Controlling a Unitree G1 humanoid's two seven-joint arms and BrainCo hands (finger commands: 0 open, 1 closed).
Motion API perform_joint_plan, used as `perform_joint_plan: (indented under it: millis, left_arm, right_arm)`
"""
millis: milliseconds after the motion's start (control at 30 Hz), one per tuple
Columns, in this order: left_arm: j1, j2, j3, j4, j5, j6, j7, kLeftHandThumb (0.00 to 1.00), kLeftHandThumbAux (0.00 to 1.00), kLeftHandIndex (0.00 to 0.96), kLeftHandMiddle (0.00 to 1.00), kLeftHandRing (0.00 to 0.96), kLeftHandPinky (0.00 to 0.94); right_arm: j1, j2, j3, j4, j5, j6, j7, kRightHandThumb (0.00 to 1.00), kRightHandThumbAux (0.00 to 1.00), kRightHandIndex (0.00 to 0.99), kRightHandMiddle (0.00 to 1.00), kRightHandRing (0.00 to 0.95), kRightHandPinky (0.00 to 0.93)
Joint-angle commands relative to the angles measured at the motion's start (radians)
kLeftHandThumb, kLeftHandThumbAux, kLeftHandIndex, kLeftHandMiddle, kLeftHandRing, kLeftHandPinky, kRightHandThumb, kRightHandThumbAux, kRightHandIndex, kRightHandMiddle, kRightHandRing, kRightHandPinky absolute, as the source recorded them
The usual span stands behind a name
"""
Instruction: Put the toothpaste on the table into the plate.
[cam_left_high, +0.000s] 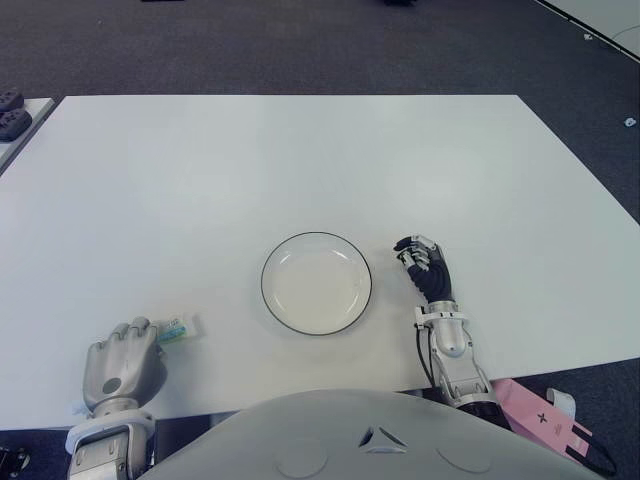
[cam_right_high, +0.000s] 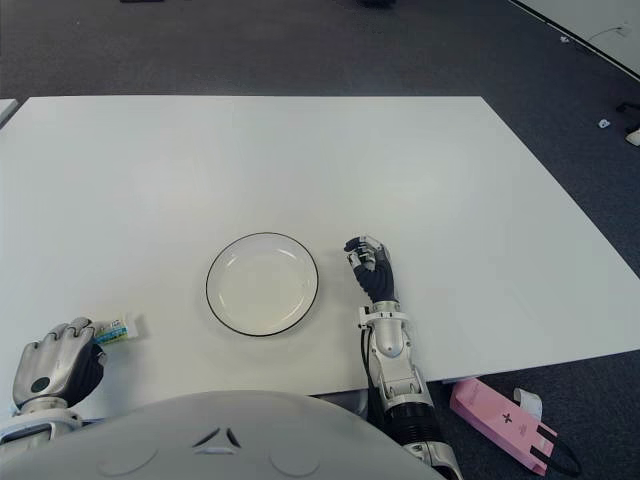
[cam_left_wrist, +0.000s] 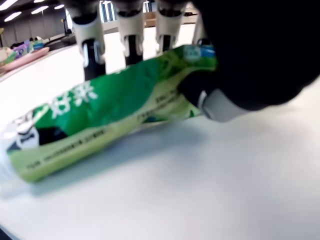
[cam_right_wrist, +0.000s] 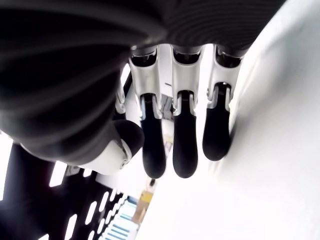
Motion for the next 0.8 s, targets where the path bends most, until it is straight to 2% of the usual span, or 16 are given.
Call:
perform_joint_plan:
  millis: [33, 533, 800]
  left_arm:
    - [0.032, -0.015, -0.009, 0.019, -0.038, -0.001, -0.01, 0.71, 0.707, 0.44, 0.767, 0.77, 0.801]
    - [0.018, -0.01, 0.0, 0.005, -0.091, 0.0, -0.014, 0.71, 0.709, 0.44, 0.776, 0.778, 0.789]
    - [-0.03, -0.007, 0.012, 0.003, -0.111, 0.008, -0.012, 0.709, 0.71, 0.44, 0.779, 0.778, 0.786]
  right_arm:
    - [0.03, -0.001, -0.011, 0.046, -0.001, 0.023, -0.01, 0.697, 0.735, 0.423, 0.487, 0.499, 0.51]
    - [0.026, -0.003, -0.013, 0.048, -0.005, 0.018, -0.014, 0.696, 0.736, 0.422, 0.485, 0.504, 0.518]
    - [0.028, -0.01, -0.013, 0.025, -0.006, 0.065, 0.008, 0.694, 0.738, 0.419, 0.451, 0.466, 0.47]
